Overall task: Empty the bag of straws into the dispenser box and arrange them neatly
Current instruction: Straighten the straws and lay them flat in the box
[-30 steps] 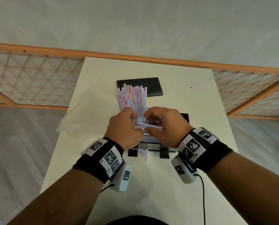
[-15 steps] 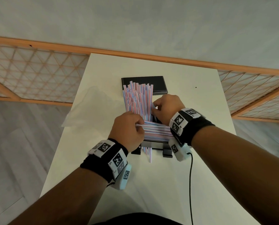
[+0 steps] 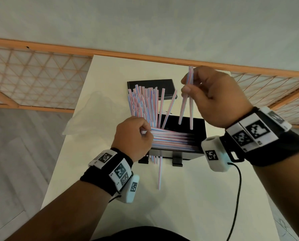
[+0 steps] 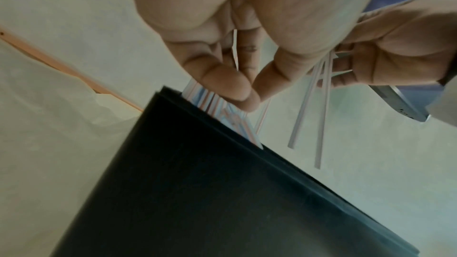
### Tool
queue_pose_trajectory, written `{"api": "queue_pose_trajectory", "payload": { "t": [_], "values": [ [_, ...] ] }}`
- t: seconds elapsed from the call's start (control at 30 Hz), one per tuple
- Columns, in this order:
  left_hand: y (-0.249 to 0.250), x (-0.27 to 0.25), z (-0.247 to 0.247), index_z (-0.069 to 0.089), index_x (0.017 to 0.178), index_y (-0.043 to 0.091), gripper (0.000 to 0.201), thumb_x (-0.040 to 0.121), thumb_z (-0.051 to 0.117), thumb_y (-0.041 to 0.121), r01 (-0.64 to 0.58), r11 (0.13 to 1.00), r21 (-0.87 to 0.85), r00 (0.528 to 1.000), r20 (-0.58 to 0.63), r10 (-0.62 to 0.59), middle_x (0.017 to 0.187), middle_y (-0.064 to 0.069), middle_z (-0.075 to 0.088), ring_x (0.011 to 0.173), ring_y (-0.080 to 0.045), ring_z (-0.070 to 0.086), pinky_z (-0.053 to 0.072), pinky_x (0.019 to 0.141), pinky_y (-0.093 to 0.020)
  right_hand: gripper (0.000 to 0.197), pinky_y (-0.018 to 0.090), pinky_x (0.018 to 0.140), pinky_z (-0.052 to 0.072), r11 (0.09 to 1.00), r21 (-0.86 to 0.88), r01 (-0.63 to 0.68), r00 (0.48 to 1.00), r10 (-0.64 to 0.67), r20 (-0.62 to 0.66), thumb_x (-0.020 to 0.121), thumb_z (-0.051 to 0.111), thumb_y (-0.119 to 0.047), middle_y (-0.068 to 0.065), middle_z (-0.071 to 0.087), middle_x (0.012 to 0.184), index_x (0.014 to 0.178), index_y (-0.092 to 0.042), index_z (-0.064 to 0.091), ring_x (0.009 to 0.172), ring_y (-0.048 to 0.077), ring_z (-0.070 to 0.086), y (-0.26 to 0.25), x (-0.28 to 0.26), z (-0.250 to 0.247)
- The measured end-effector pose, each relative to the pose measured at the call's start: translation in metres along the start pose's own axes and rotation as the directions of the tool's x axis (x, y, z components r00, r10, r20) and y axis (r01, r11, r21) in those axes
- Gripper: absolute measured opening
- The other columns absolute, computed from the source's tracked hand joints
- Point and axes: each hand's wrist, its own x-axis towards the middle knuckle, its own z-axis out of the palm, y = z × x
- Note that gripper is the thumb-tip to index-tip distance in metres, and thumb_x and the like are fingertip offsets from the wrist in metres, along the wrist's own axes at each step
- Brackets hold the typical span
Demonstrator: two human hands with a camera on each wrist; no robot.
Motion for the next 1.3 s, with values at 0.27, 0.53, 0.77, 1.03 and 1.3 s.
{"api": "queue_pose_trajectory", "payload": {
  "t": [0.27, 0.53, 0.77, 1.03, 1.3],
  "values": [
    [0.016, -0.001, -0.005, 0.066, 0.107, 0.022, 0.038, 0.07, 0.059, 0.02, -0.001, 0.969, -0.249, 1.0, -0.004, 0.0, 0.093, 0.009, 0.064, 0.053, -0.006, 0.049, 0.042, 0.06, -0.009, 0.02, 0.039, 0.081, 0.051, 0.997, -0.071, 0.025, 0.902, 0.008, 0.433, 0.092, 0.065, -0.031, -0.001, 0.066, 0.09, 0.103, -0.015, 0.068, 0.083, 0.017, 0.06, 0.02, -0.043, 0.077],
    [-0.012, -0.005, -0.006, 0.053, 0.083, 0.015, 0.021, 0.078, 0.073, 0.015, 0.067, 0.994, -0.091, 0.954, -0.287, -0.091, 0.081, 0.0, 0.055, 0.063, -0.014, 0.048, 0.039, 0.062, -0.015, 0.028, 0.032, 0.077, 0.048, 0.889, -0.181, -0.421, 0.8, 0.458, 0.388, 0.09, 0.059, -0.043, 0.002, 0.068, 0.091, 0.094, -0.017, 0.068, 0.089, 0.023, 0.062, 0.059, -0.033, 0.092],
    [-0.019, 0.0, 0.019, 0.036, 0.128, 0.009, 0.094, 0.063, 0.057, 0.074, 0.389, 0.864, -0.32, 0.91, -0.015, -0.415, 0.127, -0.009, 0.049, 0.114, -0.027, 0.055, 0.048, 0.098, -0.043, 0.025, 0.033, 0.079, 0.045, 0.853, -0.269, -0.447, 0.584, 0.506, 0.635, 0.06, 0.049, -0.05, -0.001, 0.061, 0.088, 0.066, -0.029, 0.061, 0.092, 0.025, 0.057, 0.058, -0.012, 0.111],
    [-0.028, -0.004, 0.031, 0.042, 0.115, 0.016, 0.075, 0.075, 0.047, 0.079, 0.304, 0.875, -0.377, 0.94, -0.028, -0.339, 0.116, -0.005, 0.057, 0.107, -0.025, 0.061, 0.054, 0.093, -0.048, 0.024, 0.031, 0.061, 0.035, 0.8, -0.329, -0.501, 0.492, 0.576, 0.653, 0.059, 0.048, -0.044, 0.002, 0.055, 0.067, 0.059, -0.02, 0.053, 0.068, 0.021, 0.05, 0.054, -0.009, 0.125],
    [-0.031, -0.002, 0.032, 0.042, 0.115, 0.016, 0.075, 0.075, 0.046, 0.079, 0.299, 0.883, -0.362, 0.942, -0.035, -0.333, 0.116, -0.006, 0.057, 0.107, -0.023, 0.061, 0.054, 0.093, -0.047, 0.025, 0.029, 0.059, 0.034, 0.779, -0.38, -0.498, 0.507, 0.617, 0.602, 0.076, 0.054, -0.047, 0.0, 0.057, 0.078, 0.075, -0.023, 0.059, 0.079, 0.022, 0.055, 0.055, -0.008, 0.123]
  ]
}}
